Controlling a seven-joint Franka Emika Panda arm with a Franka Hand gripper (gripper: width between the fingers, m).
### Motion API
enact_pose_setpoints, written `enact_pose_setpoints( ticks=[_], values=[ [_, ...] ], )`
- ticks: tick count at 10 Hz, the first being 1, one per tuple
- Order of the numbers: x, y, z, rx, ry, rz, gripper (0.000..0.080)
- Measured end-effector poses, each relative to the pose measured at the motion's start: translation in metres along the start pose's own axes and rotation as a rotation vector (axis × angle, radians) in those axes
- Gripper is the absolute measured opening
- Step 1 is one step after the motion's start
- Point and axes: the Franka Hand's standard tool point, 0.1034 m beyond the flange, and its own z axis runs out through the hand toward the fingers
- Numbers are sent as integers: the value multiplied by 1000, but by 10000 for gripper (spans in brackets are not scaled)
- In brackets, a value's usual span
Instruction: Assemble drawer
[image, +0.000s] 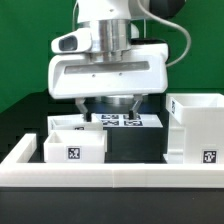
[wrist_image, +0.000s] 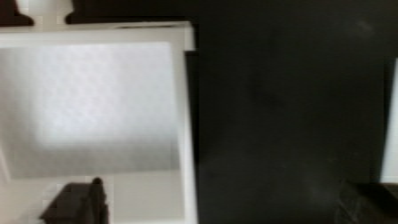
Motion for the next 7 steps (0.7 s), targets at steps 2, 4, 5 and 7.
enact_pose_setpoints(
  ticks=[2,4,5,7],
  values=[
    [-6,4,17,-9,-2,6,649],
    [-10,8,30,-14,-10,10,649],
    [-12,9,37,-18,-12,12,649],
    [-16,11,48,-25,-12,13,649]
  ],
)
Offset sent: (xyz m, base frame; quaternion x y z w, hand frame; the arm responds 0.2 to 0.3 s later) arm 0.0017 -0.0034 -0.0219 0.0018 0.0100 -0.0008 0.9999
